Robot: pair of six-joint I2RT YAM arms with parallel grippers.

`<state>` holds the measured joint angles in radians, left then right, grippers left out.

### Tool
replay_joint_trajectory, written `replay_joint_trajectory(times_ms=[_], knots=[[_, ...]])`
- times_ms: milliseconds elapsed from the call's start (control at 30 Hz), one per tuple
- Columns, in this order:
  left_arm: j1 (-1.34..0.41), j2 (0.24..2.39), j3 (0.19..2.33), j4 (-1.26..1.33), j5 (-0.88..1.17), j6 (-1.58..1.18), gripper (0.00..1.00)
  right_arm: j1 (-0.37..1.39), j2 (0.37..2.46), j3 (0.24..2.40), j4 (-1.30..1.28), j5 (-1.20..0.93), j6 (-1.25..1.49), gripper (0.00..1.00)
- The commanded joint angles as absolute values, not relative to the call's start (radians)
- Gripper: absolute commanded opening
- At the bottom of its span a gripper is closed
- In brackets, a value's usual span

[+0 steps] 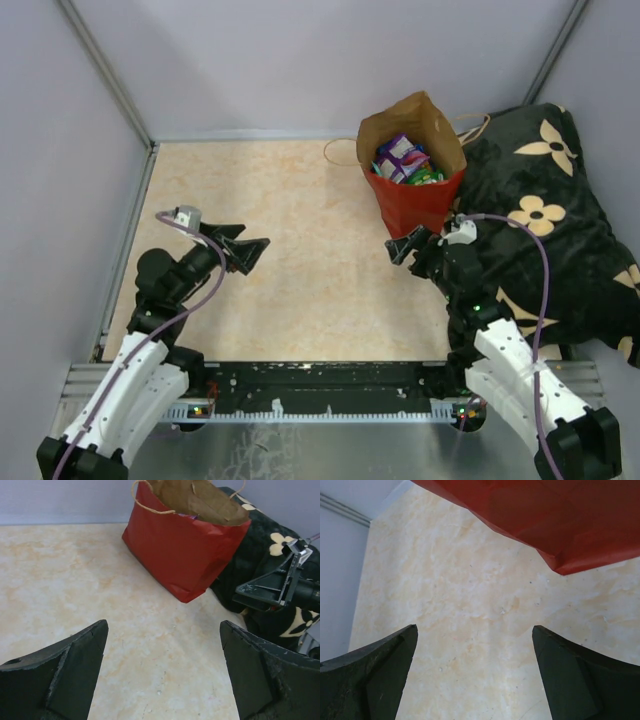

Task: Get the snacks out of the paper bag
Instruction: Adjust the paper bag at the center of the board.

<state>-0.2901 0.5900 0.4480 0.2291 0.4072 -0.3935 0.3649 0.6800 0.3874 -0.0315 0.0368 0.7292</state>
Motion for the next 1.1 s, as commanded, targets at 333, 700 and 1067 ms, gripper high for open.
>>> replay_joint_trajectory(times_ms=[333,700,1067], knots=[[-0.330,0.897,0.383,1.346,1.047,-0.926,0.99,0.378,0.677,0.407,0.191,-0.037,0.799,0.99],[-0.464,1.153,0.626,0.953,0.826,-0.490,0.99,0.380,0.671,0.437,0.124,0.030,0.797,0.99],[-0.485,1.653,1.212,0.324,0.072,-0.267,0.99,0.381,0.601,0.472,0.023,0.102,0.770,0.99]])
